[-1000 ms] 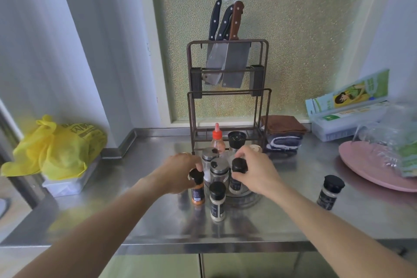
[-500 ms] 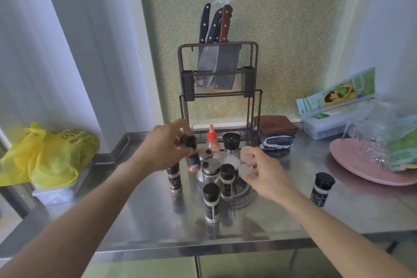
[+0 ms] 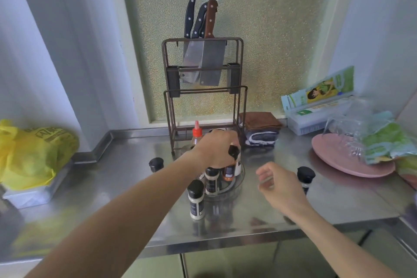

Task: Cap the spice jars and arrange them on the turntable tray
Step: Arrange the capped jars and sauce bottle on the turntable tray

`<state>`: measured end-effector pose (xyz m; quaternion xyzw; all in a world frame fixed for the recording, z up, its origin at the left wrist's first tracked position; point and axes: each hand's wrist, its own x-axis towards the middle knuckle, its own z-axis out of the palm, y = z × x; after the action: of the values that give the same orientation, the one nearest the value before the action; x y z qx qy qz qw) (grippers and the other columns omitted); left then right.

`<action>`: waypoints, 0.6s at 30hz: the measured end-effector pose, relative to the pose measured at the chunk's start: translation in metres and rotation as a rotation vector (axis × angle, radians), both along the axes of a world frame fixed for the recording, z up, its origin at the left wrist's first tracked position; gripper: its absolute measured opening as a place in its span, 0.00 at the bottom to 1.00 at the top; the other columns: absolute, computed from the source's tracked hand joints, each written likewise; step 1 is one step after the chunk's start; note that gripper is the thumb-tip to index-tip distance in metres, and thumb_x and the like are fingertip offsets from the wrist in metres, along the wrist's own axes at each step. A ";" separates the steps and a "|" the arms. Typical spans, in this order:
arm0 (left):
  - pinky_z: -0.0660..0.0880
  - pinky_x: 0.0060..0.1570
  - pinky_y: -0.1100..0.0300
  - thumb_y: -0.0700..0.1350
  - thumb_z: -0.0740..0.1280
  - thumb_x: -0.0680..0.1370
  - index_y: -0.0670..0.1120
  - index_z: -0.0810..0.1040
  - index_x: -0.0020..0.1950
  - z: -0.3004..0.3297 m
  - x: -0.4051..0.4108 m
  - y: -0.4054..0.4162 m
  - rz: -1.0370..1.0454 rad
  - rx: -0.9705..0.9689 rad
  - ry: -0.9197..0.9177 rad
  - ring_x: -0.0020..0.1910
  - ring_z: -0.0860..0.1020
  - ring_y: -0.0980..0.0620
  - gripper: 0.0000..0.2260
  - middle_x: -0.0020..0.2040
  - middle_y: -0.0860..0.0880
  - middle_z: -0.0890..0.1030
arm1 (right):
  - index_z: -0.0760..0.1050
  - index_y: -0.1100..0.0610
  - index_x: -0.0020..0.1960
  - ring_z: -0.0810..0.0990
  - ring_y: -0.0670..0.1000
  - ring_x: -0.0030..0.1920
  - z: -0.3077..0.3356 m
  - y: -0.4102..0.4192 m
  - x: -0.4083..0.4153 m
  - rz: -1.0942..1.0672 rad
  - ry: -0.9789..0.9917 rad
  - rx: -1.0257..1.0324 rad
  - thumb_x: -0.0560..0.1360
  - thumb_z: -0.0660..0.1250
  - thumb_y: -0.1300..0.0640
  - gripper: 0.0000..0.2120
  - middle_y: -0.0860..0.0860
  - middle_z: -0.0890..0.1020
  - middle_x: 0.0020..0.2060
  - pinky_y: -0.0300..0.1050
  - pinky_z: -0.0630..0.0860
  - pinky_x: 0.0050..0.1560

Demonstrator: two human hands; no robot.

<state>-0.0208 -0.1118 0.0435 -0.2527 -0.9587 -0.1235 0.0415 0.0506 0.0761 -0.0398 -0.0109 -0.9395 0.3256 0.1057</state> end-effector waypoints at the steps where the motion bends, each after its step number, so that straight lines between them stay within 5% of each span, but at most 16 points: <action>1: 0.77 0.57 0.50 0.44 0.73 0.73 0.48 0.78 0.62 -0.005 -0.001 -0.001 0.006 -0.040 -0.014 0.59 0.79 0.43 0.17 0.58 0.47 0.83 | 0.78 0.48 0.52 0.83 0.45 0.46 0.003 0.008 -0.001 -0.038 0.048 0.045 0.74 0.73 0.61 0.12 0.43 0.84 0.47 0.46 0.81 0.52; 5: 0.76 0.59 0.46 0.47 0.73 0.73 0.49 0.77 0.63 -0.020 -0.002 -0.003 0.016 -0.162 -0.077 0.58 0.79 0.43 0.19 0.58 0.47 0.83 | 0.81 0.55 0.53 0.82 0.60 0.50 0.012 0.042 -0.004 -0.234 0.307 0.380 0.69 0.78 0.60 0.14 0.54 0.84 0.48 0.51 0.79 0.46; 8: 0.72 0.63 0.44 0.48 0.73 0.73 0.50 0.76 0.63 -0.022 -0.002 -0.004 0.016 -0.203 -0.080 0.58 0.78 0.43 0.20 0.57 0.48 0.83 | 0.80 0.57 0.56 0.80 0.64 0.51 0.013 0.063 -0.010 -0.322 0.178 0.522 0.66 0.80 0.55 0.21 0.59 0.82 0.50 0.53 0.79 0.45; 11: 0.70 0.64 0.44 0.48 0.73 0.73 0.50 0.76 0.62 -0.022 -0.001 -0.006 0.012 -0.208 -0.082 0.57 0.78 0.43 0.19 0.54 0.49 0.82 | 0.76 0.53 0.61 0.81 0.61 0.53 0.011 0.070 -0.010 -0.294 -0.097 0.484 0.72 0.75 0.51 0.20 0.54 0.78 0.51 0.50 0.76 0.44; 14: 0.69 0.64 0.46 0.48 0.72 0.74 0.49 0.75 0.64 -0.022 0.001 -0.009 0.010 -0.178 -0.094 0.59 0.77 0.41 0.19 0.50 0.48 0.81 | 0.77 0.53 0.60 0.82 0.60 0.51 0.013 0.068 -0.005 -0.257 -0.067 0.459 0.74 0.73 0.55 0.15 0.52 0.78 0.46 0.48 0.72 0.41; 18: 0.70 0.58 0.50 0.47 0.75 0.74 0.50 0.76 0.65 -0.027 0.001 -0.016 0.011 -0.098 -0.131 0.60 0.76 0.42 0.21 0.58 0.48 0.81 | 0.76 0.52 0.60 0.84 0.58 0.52 0.030 0.041 -0.006 -0.158 0.054 0.204 0.73 0.77 0.53 0.18 0.52 0.85 0.54 0.49 0.76 0.51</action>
<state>-0.0201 -0.1277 0.0169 -0.2404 -0.9657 -0.0924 -0.0330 0.0444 0.1169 -0.0099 -0.0653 -0.9607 0.2193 0.1569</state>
